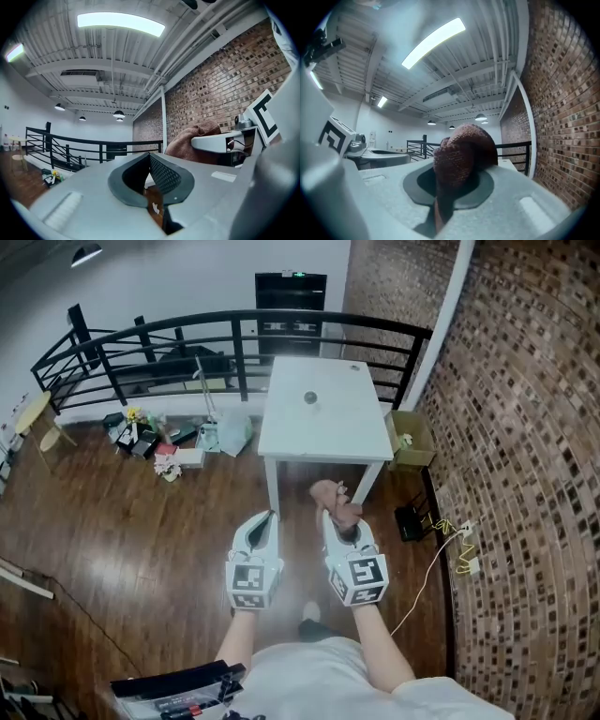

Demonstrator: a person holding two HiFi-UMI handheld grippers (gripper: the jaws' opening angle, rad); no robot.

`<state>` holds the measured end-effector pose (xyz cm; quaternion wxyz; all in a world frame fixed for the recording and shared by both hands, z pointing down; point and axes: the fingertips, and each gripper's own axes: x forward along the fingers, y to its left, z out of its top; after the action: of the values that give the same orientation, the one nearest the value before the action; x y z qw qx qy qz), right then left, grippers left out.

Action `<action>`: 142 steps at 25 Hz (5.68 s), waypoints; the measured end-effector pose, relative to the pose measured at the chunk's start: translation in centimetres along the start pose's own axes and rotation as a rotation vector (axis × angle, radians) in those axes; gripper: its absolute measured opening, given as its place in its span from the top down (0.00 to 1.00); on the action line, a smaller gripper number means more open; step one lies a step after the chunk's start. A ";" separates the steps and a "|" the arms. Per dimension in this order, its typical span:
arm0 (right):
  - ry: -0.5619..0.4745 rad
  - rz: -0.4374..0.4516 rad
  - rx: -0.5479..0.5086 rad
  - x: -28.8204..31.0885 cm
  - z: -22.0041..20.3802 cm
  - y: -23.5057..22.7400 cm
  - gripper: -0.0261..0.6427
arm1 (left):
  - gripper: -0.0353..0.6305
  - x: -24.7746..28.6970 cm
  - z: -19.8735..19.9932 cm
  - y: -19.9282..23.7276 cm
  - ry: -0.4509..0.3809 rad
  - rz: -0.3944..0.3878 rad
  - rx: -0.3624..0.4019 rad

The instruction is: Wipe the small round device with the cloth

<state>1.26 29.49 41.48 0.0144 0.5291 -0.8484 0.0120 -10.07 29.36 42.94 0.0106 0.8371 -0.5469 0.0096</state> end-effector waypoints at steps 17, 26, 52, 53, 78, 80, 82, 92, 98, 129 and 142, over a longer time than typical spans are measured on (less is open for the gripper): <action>-0.012 0.079 0.087 17.4 -0.9 -15.6 0.93 | 0.93 23.6 -0.3 3.8 0.061 0.017 0.025; -0.061 0.057 -0.030 29.4 0.4 -22.7 0.93 | 0.93 39.6 0.3 7.9 0.018 -0.076 -0.003; 0.180 -0.035 0.105 52.0 -8.9 -36.5 0.93 | 0.75 59.1 -18.6 19.8 0.406 -0.050 -0.029; 0.188 -0.038 0.114 52.2 -9.6 -36.9 0.93 | 0.71 59.8 -19.7 19.6 0.426 -0.057 -0.018; 0.262 -0.077 0.214 51.1 -15.1 -41.2 0.92 | 0.43 70.1 -30.0 16.5 0.563 -0.043 -0.033; 0.259 -0.077 0.212 51.1 -14.8 -41.2 0.92 | 0.44 70.0 -29.9 16.6 0.572 -0.052 -0.046; 0.257 -0.077 0.210 51.0 -14.5 -41.0 0.92 | 0.44 70.0 -29.9 16.6 0.593 -0.076 -0.050; 0.217 -0.059 0.183 50.6 -12.0 -39.1 0.92 | 0.45 68.4 -26.8 16.4 0.587 -0.183 -0.109; 0.159 -0.020 0.162 50.1 -9.2 -38.0 0.92 | 0.45 66.9 -20.5 16.1 0.441 -0.243 -0.225; 0.375 0.767 0.261 56.1 6.4 -24.0 0.92 | 0.45 53.8 1.9 13.6 0.078 -0.914 -0.445; 0.822 1.201 0.517 57.5 0.3 -18.7 0.92 | 0.44 50.9 3.3 11.8 0.048 -1.129 -0.427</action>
<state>-7.22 -30.38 43.40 0.1952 -0.0823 -0.8868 0.4107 -0.39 -22.03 41.11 0.1943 0.9769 -0.0075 -0.0884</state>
